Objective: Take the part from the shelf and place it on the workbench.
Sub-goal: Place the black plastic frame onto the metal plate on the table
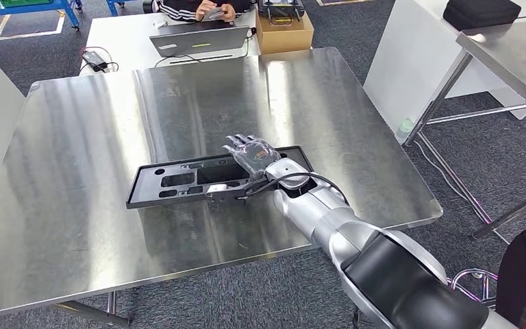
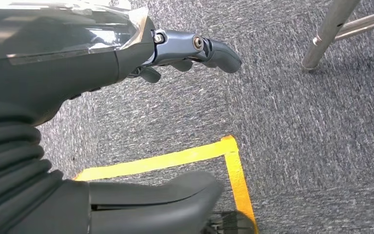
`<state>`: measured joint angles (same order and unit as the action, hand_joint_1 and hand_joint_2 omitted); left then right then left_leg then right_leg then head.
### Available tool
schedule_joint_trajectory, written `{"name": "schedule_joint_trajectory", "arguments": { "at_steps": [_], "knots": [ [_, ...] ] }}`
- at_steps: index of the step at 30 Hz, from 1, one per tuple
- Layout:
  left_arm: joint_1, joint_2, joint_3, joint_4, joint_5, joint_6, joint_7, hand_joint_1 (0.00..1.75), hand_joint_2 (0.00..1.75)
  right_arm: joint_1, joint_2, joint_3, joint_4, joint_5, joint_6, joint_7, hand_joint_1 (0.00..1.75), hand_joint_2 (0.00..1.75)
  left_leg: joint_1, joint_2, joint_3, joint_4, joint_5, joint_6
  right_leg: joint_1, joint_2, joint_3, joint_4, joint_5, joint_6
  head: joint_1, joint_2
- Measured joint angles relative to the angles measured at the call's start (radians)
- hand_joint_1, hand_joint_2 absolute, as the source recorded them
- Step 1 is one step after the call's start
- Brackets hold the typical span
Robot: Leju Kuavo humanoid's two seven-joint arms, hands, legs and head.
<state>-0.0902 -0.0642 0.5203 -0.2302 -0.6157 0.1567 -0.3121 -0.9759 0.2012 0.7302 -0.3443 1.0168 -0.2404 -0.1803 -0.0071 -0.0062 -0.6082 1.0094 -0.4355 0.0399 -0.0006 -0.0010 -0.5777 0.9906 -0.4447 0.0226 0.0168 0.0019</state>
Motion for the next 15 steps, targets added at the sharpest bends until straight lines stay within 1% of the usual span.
{"name": "schedule_joint_trajectory", "arguments": {
  "at_steps": [4, 8, 11, 15],
  "knots": [
    [-0.001, 0.002, -0.006, 0.000, -0.002, -0.001, 0.004, 0.00, 0.00, -0.003, 0.000, -0.015, 0.000, 0.000, 0.006, -0.003, 0.00, 0.00, 0.000, 0.000, 0.000, 0.000, 0.000, 0.000, 0.000, 0.000, 0.000, 0.000, 0.000, 0.000, 0.000, 0.000],
    [-0.002, 0.002, -0.008, 0.000, -0.004, -0.001, 0.005, 0.00, 0.00, -0.007, 0.002, -0.030, -0.001, -0.015, 0.024, -0.038, 0.00, 0.00, 0.000, 0.001, 0.000, 0.000, 0.000, 0.000, 0.000, 0.000, 0.000, 0.000, 0.000, 0.000, 0.000, 0.000],
    [-0.002, 0.001, -0.010, 0.000, -0.006, -0.003, 0.004, 0.00, 0.00, -0.013, 0.013, -0.044, -0.011, -0.035, 0.067, -0.064, 0.00, 0.00, 0.000, 0.001, 0.000, 0.000, 0.000, 0.000, 0.000, 0.000, 0.000, 0.000, 0.000, 0.000, 0.000, 0.000],
    [-0.002, -0.006, -0.012, 0.000, -0.005, 0.004, 0.000, 0.00, 0.00, -0.022, 0.036, -0.060, -0.062, -0.070, 0.155, -0.094, 0.00, 0.00, 0.001, 0.002, 0.000, 0.000, 0.000, 0.000, 0.000, 0.000, 0.000, 0.000, 0.000, 0.000, 0.000, 0.000]
  ]
}}
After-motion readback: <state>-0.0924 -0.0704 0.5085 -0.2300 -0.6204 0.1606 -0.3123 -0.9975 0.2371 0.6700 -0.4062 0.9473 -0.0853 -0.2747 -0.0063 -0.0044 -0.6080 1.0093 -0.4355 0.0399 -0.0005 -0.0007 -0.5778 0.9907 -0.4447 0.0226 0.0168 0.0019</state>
